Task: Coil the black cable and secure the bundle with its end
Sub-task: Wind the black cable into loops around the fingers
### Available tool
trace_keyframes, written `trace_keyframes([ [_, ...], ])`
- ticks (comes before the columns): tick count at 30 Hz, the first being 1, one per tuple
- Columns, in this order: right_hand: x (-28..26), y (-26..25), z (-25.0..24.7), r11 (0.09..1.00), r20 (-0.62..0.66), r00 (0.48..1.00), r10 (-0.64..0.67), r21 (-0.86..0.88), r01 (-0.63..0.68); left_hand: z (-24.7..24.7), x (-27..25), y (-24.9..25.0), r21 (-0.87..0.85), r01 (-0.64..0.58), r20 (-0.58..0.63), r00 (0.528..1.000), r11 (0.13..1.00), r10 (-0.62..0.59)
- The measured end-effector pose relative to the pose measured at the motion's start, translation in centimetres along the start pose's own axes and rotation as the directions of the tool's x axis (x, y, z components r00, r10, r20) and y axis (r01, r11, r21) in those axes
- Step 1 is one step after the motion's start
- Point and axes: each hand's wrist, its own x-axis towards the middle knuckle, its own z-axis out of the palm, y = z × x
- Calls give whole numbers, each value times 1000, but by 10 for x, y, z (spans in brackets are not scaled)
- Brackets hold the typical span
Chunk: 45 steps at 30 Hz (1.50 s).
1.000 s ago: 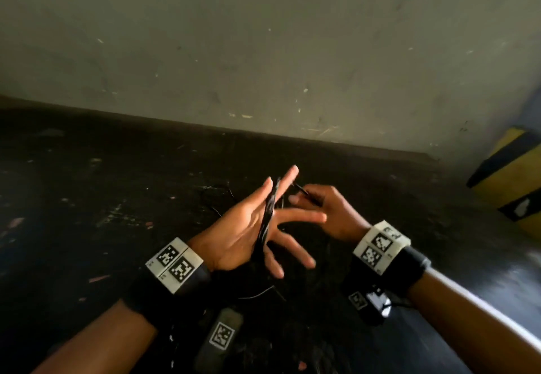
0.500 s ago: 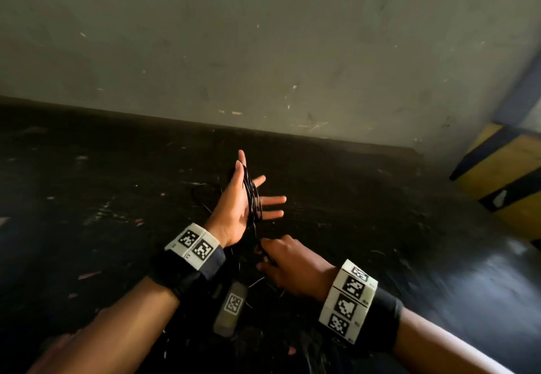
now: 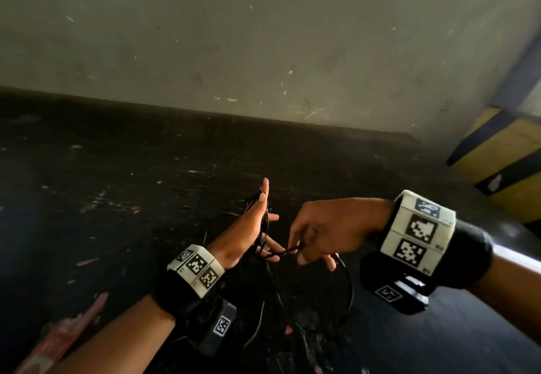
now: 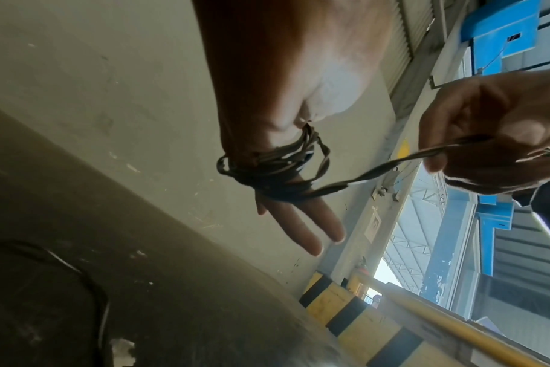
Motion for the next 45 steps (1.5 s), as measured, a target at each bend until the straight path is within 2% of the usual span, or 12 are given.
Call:
trace_keyframes([
  [5,-6,2,-28,970,-138,986,93,236,-58,4,2,4,5,15,15,1000,1000,-15],
  [7,-7,1,-33,986,-185,980,80,160,-50,2,6,8,-51,15,-29,999,999,-16],
  [11,-5,-16,-24,988,-170,980,-100,-130,78,-7,19,22,-367,-11,-218,973,930,-75],
  [14,1,-29,-9,953,-153,966,-207,-257,164,-13,24,29,-457,-30,-259,961,889,-101],
  [17,8,-30,-15,935,-254,925,-284,-287,208,-12,24,27,-389,-27,-205,977,921,-58],
  [20,16,-24,-34,917,-335,875,-351,-314,247,-3,17,21,-211,41,-83,995,977,-59],
  [25,24,-4,-63,894,-367,871,-328,-419,160,4,0,17,-89,60,69,996,994,-54],
  [28,23,12,-74,935,-372,898,-236,-339,106,4,-18,26,-140,23,105,994,990,-9],
  [34,22,31,-73,974,-357,907,-225,-114,196,-7,-35,34,-179,95,332,943,979,-31],
  [38,18,31,-75,955,-407,870,-279,-26,294,-7,-37,33,-107,182,393,911,977,-127],
  [42,21,30,-73,943,-433,847,-308,-24,331,-4,-43,34,-100,174,436,893,980,-114],
  [45,28,41,-68,950,-453,853,-260,38,309,-6,-48,35,-125,182,490,866,975,-99],
])
